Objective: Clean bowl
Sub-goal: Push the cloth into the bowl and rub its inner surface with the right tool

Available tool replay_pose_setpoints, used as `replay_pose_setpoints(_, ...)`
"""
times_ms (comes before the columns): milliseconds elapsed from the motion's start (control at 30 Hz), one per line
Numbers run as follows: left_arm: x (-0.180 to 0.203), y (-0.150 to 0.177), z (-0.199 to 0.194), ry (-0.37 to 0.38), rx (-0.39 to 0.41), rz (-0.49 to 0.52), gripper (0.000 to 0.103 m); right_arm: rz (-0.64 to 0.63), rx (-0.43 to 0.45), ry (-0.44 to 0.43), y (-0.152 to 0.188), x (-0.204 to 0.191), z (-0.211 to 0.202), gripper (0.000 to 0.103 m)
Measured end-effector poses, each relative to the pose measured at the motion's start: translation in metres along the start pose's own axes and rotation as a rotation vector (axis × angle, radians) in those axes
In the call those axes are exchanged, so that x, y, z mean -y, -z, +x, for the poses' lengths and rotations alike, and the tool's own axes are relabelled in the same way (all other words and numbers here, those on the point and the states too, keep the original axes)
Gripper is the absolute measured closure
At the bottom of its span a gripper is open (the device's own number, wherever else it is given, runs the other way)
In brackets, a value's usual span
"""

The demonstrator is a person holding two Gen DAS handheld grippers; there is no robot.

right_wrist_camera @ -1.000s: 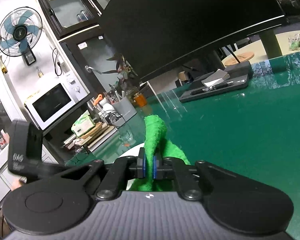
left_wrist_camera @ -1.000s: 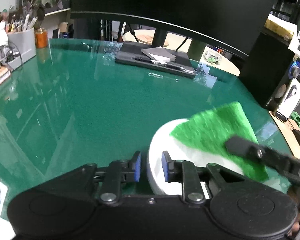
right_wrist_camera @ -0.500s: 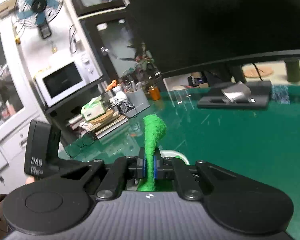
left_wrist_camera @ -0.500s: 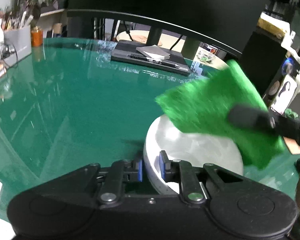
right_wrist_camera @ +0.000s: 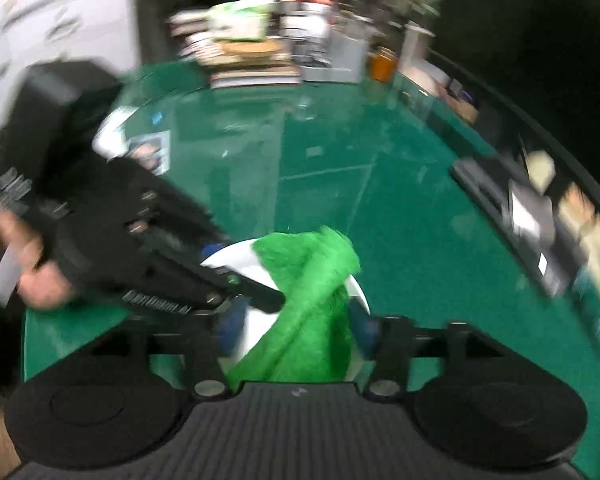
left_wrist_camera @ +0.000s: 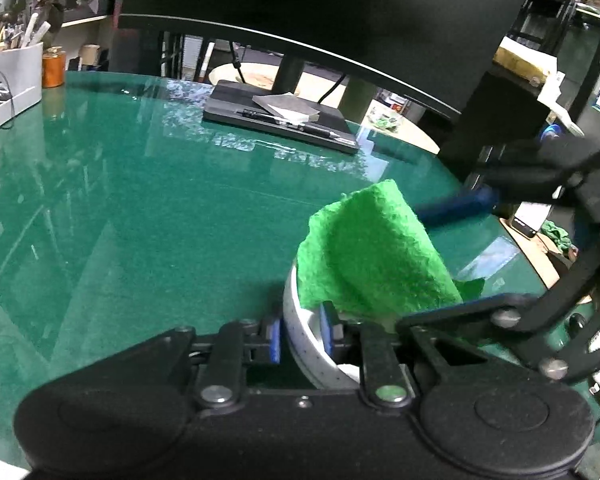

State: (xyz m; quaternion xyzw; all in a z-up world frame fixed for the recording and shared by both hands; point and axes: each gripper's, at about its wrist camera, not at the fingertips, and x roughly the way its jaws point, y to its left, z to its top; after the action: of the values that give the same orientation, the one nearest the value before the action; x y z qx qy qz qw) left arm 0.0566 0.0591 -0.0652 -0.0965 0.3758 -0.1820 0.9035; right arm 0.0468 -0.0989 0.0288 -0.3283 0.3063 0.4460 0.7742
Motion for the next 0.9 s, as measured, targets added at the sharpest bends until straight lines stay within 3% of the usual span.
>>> replay_pose_setpoints(67, -0.002, 0.000, 0.000, 0.012, 0.001, 0.003, 0.084, -0.160, 0.005, 0.031, -0.004, -0.016, -0.008, 0.049)
replay_pose_setpoints(133, -0.004, 0.000, 0.000, 0.027, 0.001, 0.007, 0.084, -0.320, 0.011, 0.061, -0.009, -0.032, -0.016, 0.084)
replay_pose_setpoints(167, -0.004, 0.000, 0.000, 0.032, 0.001, 0.009, 0.084, -0.342, 0.002, 0.057, -0.011, -0.034, -0.016, 0.090)
replay_pose_setpoints(333, -0.007, 0.000, 0.003, 0.054, 0.001, 0.003, 0.083, -0.458, -0.166, 0.027, -0.019, -0.034, 0.020, 0.090)
replay_pose_setpoints(500, -0.011, -0.001, 0.005, 0.071, 0.003, -0.009, 0.081, -0.454, -0.302, -0.027, -0.017, -0.020, 0.055, 0.090)
replay_pose_setpoints(700, -0.014, -0.001, 0.007, 0.087, 0.006, -0.024, 0.080, -0.259, -0.369, -0.133, -0.022, -0.008, 0.064, 0.096)
replay_pose_setpoints(900, -0.013, -0.001, 0.009, 0.080, 0.010, -0.011, 0.078, -0.201, -0.393, -0.284, -0.023, -0.007, 0.055, 0.095)
